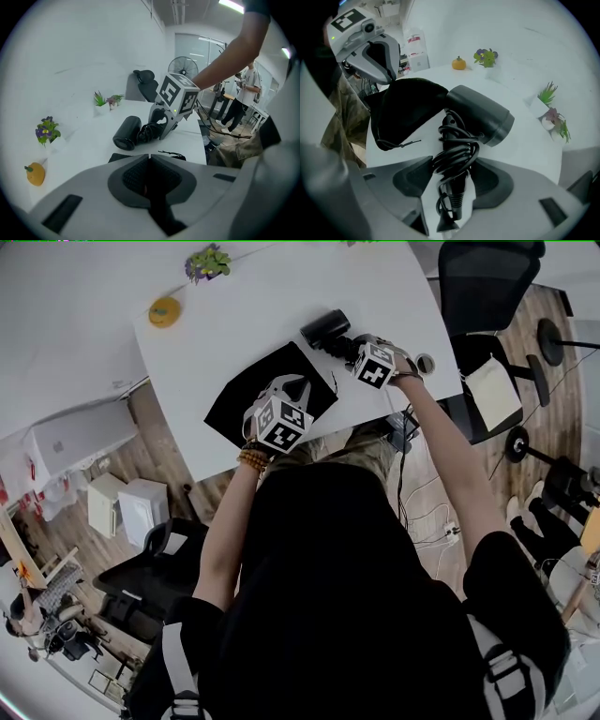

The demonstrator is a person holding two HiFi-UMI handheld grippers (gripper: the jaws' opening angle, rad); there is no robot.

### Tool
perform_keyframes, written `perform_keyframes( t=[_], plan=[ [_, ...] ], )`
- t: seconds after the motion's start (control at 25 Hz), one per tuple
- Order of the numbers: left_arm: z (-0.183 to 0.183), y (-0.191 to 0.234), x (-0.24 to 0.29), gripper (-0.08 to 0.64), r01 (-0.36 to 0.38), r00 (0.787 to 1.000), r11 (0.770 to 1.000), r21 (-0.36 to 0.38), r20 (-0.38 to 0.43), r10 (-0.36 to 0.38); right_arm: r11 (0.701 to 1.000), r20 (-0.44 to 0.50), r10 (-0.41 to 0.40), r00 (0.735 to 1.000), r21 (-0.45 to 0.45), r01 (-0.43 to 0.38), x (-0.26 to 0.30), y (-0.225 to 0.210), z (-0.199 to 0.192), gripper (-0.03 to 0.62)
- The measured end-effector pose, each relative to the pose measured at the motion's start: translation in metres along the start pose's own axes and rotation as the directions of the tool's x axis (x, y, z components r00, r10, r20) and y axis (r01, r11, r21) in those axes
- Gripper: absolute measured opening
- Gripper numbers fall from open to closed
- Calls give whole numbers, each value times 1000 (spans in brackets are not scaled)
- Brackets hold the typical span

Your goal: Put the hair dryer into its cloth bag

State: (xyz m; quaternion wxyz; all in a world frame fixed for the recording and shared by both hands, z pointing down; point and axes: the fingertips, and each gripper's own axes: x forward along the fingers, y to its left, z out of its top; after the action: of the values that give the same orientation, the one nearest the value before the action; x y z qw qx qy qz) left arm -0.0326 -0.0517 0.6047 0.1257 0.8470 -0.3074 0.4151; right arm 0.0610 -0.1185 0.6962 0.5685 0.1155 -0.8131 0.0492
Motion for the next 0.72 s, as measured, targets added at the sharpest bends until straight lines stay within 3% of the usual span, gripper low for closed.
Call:
perform_keyframes(
  t=[0.32, 0.72],
  plan=[
    [1, 4, -2, 35, -11, 1000, 1000, -9, 4, 11, 1000, 31, -22, 999, -3, 22, -21, 6, -6, 256],
    [4, 4, -1, 34, -5, 1000, 999, -43, 22, 6, 989, 102, -81, 991, -115, 93, -53, 8, 11, 252]
  ],
)
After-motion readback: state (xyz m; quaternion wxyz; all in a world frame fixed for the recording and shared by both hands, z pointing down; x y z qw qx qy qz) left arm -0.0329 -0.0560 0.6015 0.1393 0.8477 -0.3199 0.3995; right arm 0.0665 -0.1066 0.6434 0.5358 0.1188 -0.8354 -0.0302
